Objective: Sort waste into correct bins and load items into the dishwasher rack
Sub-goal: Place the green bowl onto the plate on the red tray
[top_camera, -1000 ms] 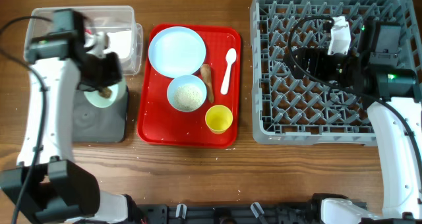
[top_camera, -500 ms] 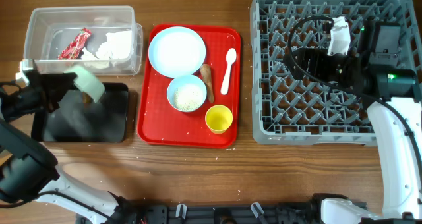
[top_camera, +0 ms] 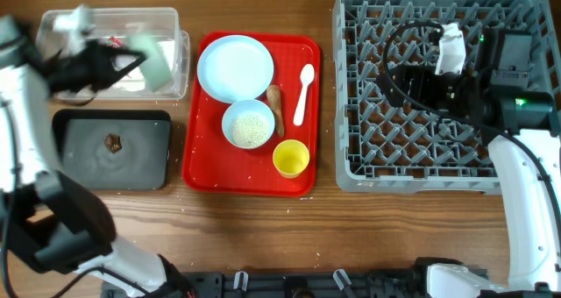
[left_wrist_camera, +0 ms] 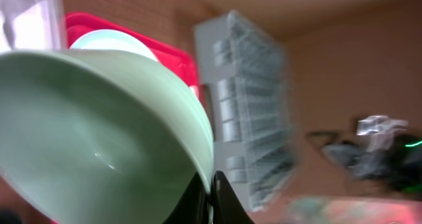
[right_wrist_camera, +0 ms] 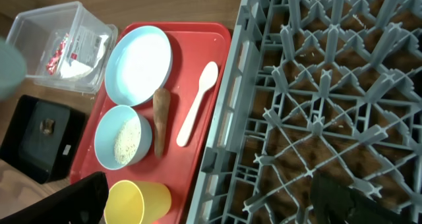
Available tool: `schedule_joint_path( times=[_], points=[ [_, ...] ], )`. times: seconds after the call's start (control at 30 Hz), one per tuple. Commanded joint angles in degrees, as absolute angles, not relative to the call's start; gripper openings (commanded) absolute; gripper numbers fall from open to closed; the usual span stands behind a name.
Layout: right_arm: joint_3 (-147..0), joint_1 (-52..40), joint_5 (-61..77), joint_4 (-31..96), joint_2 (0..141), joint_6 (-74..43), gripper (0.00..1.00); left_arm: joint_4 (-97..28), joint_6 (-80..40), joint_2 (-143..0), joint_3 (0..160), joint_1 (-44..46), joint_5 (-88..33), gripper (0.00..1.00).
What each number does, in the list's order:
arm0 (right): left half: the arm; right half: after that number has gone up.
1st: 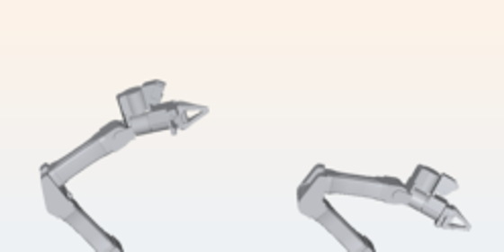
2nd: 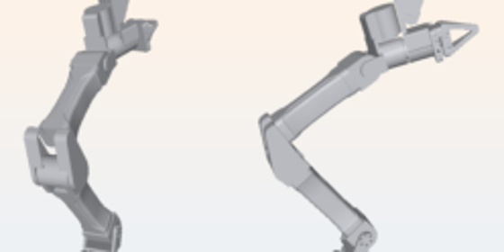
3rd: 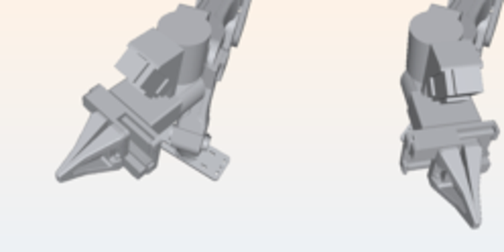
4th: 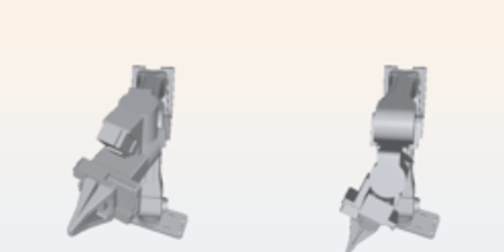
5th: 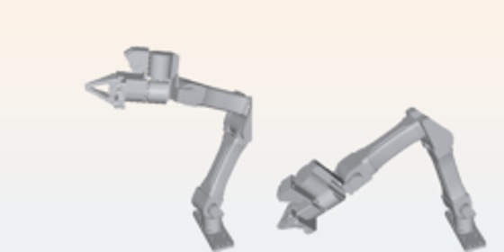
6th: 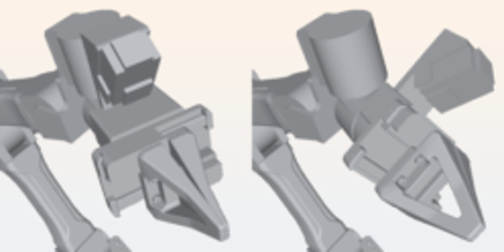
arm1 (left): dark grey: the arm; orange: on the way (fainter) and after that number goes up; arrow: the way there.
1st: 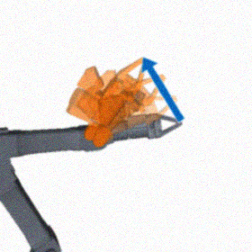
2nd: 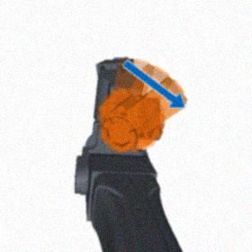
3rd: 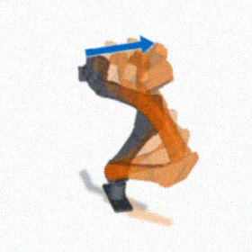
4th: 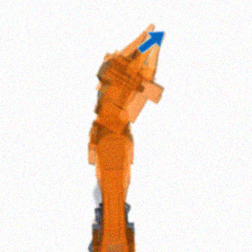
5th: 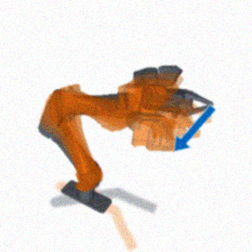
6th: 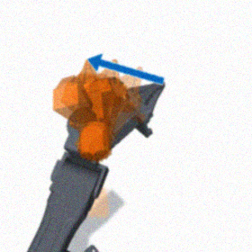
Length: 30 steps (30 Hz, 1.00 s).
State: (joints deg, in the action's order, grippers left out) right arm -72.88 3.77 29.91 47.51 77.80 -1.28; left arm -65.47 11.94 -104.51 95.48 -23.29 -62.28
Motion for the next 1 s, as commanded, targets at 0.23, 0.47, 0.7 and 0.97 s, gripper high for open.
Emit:
schedule_joint_path(
  times=[0.23,0.47,0.7,0.97],
  points=[
    [-73.0,3.6,29.4,47.5,78.2,-1.7,1.00,-40.9,10.3,-116.0,97.8,17.1,8.6,0.04],
    [-73.0,3.6,29.4,47.6,78.2,-1.5,1.00,-41.4,9.8,-121.3,97.8,17.8,3.6,0.45],
    [-73.0,3.6,29.4,47.4,78.2,-1.6,1.00,-62.2,-3.8,-107.5,100.6,18.8,-12.6,0.64],
    [-73.0,3.6,29.4,47.7,78.2,-1.7,1.00,-55.0,-15.2,-111.1,85.5,25.7,-13.4,0.59]
  ],
)
